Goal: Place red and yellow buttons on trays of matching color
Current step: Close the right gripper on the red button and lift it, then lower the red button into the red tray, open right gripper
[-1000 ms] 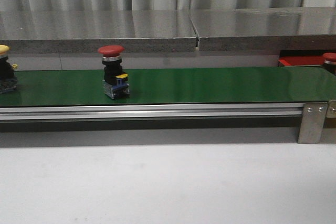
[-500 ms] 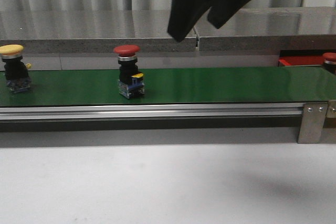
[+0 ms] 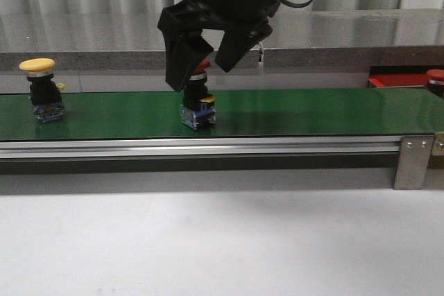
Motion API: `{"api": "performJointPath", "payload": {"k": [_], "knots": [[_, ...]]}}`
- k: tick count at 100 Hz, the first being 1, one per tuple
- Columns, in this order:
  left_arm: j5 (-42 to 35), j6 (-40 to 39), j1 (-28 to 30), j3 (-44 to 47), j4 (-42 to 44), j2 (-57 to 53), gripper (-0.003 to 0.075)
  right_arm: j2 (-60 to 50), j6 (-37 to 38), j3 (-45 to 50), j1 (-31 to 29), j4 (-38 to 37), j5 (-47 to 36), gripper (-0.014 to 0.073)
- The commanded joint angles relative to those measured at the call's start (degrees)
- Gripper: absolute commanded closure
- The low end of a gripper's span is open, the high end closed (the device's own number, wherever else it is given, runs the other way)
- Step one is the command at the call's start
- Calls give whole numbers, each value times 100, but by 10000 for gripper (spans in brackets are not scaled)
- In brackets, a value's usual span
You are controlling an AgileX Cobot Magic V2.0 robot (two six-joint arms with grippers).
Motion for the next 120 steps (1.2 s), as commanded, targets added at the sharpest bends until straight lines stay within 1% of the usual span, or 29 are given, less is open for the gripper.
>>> {"api": "performJointPath", "payload": {"k": [1, 5, 10, 15, 22, 29, 42, 50, 60, 67, 87, 106, 120], "knots": [[-396, -17, -47, -155, -88, 51, 739, -206, -56, -223, -8, 82, -403, -7], [-396, -17, -47, -155, -88, 51, 739, -175, -56, -223, -25, 82, -418, 35], [-396, -17, -47, -155, -88, 51, 739, -143, -56, -223, -24, 82, -418, 121], [-396, -17, -47, -155, -88, 51, 739, -135, -56, -218, -33, 82, -432, 237], [-396, -17, -47, -155, -88, 51, 739, -147, -56, -218, -33, 82, -510, 363], [-396, -17, -47, -155, -88, 51, 739, -202, -56, -218, -33, 82, -596, 424], [-396, -17, -47, -155, -88, 51, 739, -387, -15, -199, -54, 82, -647, 430], [-396, -17, -47, -155, -88, 51, 739, -548, 186, -199, -118, 77, -580, 430], [-396, -17, -47, -155, -88, 51, 739, -796, 354, -199, -335, 47, -495, 430], [-396, -17, -47, -155, -88, 51, 739, -972, 431, -199, -592, -15, -440, 430], [-396, -17, -47, -155, -88, 51, 739, -1281, 453, -199, -1691, -48, -279, 430], [-396, -17, -47, -155, -88, 51, 739, -1267, 453, -199, -2823, -48, -64, 430], [-396, -17, -47, -155, -88, 51, 739, -1247, 453, -199, -3488, -48, -58, 430]]}}
